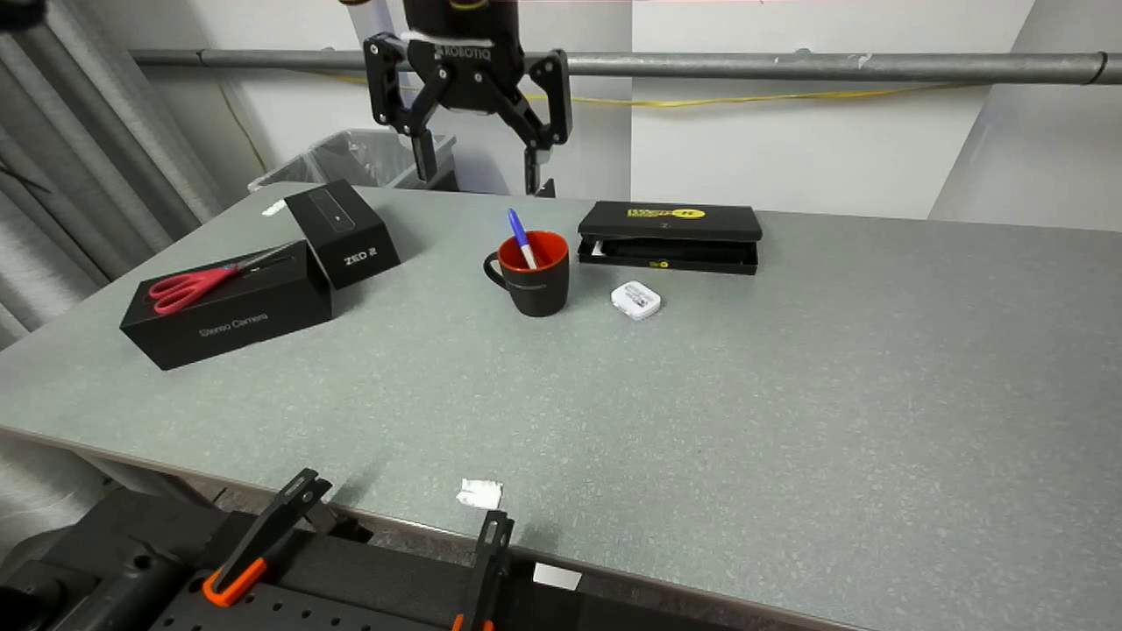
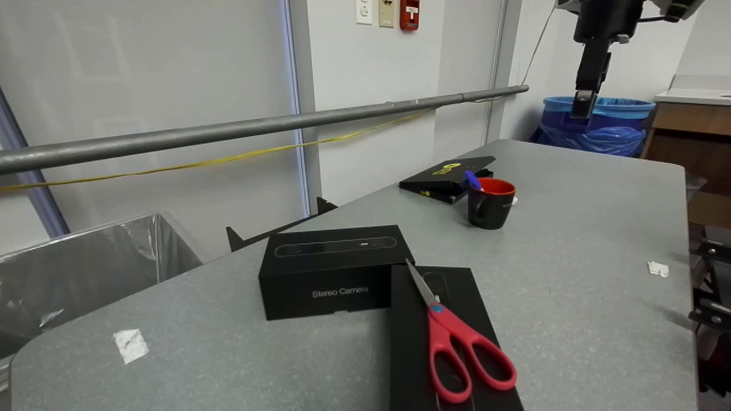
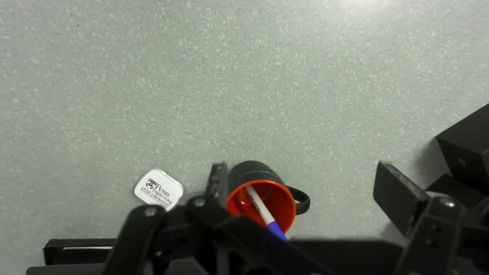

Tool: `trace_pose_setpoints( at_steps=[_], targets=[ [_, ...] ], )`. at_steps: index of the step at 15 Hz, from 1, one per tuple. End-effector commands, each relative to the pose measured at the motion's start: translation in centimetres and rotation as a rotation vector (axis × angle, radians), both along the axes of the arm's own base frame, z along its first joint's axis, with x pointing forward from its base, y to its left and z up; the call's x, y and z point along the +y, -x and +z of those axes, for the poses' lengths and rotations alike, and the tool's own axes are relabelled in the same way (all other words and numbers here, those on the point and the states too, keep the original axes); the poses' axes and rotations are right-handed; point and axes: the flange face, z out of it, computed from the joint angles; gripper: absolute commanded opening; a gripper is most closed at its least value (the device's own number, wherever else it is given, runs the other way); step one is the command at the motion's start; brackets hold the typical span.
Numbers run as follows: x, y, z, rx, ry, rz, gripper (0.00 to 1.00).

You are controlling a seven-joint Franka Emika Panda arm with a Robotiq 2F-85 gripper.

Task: Remove the pen from the mug cup and out on the table

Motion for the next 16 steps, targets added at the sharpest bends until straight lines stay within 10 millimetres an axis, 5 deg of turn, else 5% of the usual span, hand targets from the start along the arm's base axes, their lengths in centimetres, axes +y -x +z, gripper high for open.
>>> trace_pose_setpoints(
  at_steps=[1, 3, 16],
  targets=[
    [0.0, -0.1, 0.1, -0.002, 0.001, 0.0, 1.0],
    [0.0, -0.2, 0.3, -0.005, 0.001, 0.0, 1.0],
    [4.2, -11.8, -8.9, -0.117, 0.011, 0.012, 1.0]
  ],
)
